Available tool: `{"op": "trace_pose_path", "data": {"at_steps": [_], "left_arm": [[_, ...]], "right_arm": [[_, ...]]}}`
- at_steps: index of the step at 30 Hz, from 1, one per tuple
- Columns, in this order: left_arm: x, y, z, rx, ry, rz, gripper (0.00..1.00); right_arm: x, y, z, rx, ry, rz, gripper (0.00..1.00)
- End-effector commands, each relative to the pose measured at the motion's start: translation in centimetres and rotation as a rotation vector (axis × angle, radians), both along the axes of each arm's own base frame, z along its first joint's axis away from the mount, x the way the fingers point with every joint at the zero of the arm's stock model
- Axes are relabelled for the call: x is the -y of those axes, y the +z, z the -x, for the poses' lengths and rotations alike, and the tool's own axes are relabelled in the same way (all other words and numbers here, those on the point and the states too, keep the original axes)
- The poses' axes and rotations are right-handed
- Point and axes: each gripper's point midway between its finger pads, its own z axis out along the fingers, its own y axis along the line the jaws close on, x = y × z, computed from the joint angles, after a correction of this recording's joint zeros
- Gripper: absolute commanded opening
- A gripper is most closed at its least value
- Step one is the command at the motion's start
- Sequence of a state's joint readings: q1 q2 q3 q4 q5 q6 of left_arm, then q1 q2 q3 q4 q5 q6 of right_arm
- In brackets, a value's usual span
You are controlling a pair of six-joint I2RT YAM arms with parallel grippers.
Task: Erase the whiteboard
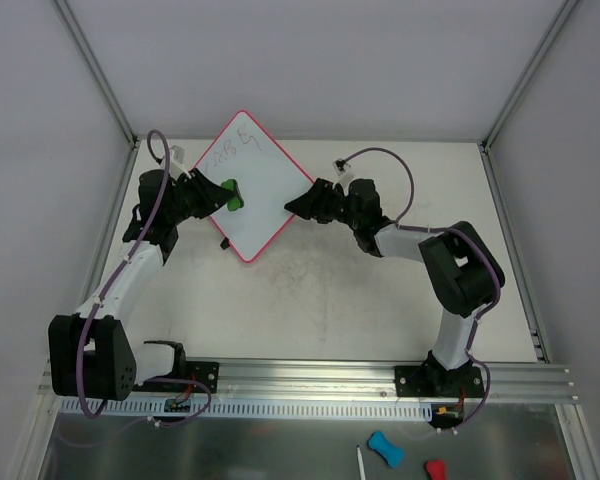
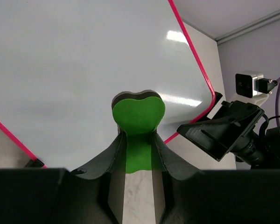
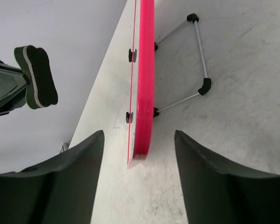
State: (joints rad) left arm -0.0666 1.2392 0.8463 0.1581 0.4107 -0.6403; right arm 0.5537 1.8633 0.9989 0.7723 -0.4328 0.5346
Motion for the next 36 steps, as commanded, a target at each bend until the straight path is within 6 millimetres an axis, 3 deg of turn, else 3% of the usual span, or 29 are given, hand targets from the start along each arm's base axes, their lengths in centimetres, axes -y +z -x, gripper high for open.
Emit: {"op": "trace_pose_path", "data": {"at_steps": [1,3,6,12,17,22,23,24,26,27,28,30,31,32,36], "left_arm": [[-0.9,-1.0,1.0,-0.031,0.019,-0.021,0.00],[-1.1,-1.0,1.3,-0.037,0.025,-0.015,0.00],[-1.4,-1.1,1.6,-0.042,0.038,-0.022,0.00],[-1.7,-1.3,2.0,-0.060,0.053,-0.026,0.00],[-1.3,-1.6,3.1,-0.088,0.049,0.014,0.00],[-0.8,-0.3,3.8,-0.080,0.020,0.040,0.00],[-0.8,0.8,3.6,-0.050,0.013,0.027,0.00],[-0.9,0.6,4.1,-0.083,0.012,0.018,0.00],[-1.1,1.7,4.3,-0.063,0.007,-0.014,0.00],[-1.2,1.8,4.4,-0.064,0.007,-0.026,0.00],[-1.4,1.5,4.8,-0.082,0.010,-0.041,0.00],[-2.1,1.4,5.1,-0.074,0.034,-0.086,0.00],[-2.4,1.1,5.3,-0.086,0.042,-0.102,0.00],[-2.6,0.9,5.4,-0.085,0.047,-0.119,0.00],[-3.6,-0.2,4.4,-0.116,0.090,-0.162,0.00]], "right_arm": [[0.8,2.1,-0.4,0.068,-0.012,-0.018,0.68],[1.1,2.2,-0.3,0.067,-0.018,-0.019,0.78],[2.3,2.4,-0.5,0.071,-0.049,-0.016,0.83],[4.9,3.0,0.1,0.087,-0.079,-0.018,0.86],[7.4,5.7,0.8,0.167,-0.109,-0.008,0.90],[9.3,8.8,-0.3,0.224,-0.116,-0.008,0.91],[9.5,8.7,-0.6,0.202,-0.111,-0.001,0.92],[9.3,10.3,-1.0,0.219,-0.088,-0.012,0.92],[9.7,10.3,-1.7,0.181,-0.067,0.006,0.92],[9.2,11.4,-2.1,0.193,-0.028,-0.001,0.93],[9.3,11.7,-2.5,0.190,-0.017,0.005,0.93],[9.1,10.4,-2.8,0.134,0.021,0.055,0.93],[9.0,11.7,-3.4,0.155,0.023,0.065,0.93],[9.1,11.0,-3.4,0.116,0.027,0.093,0.93],[8.6,11.5,-4.1,0.132,0.054,0.091,0.93]]}}
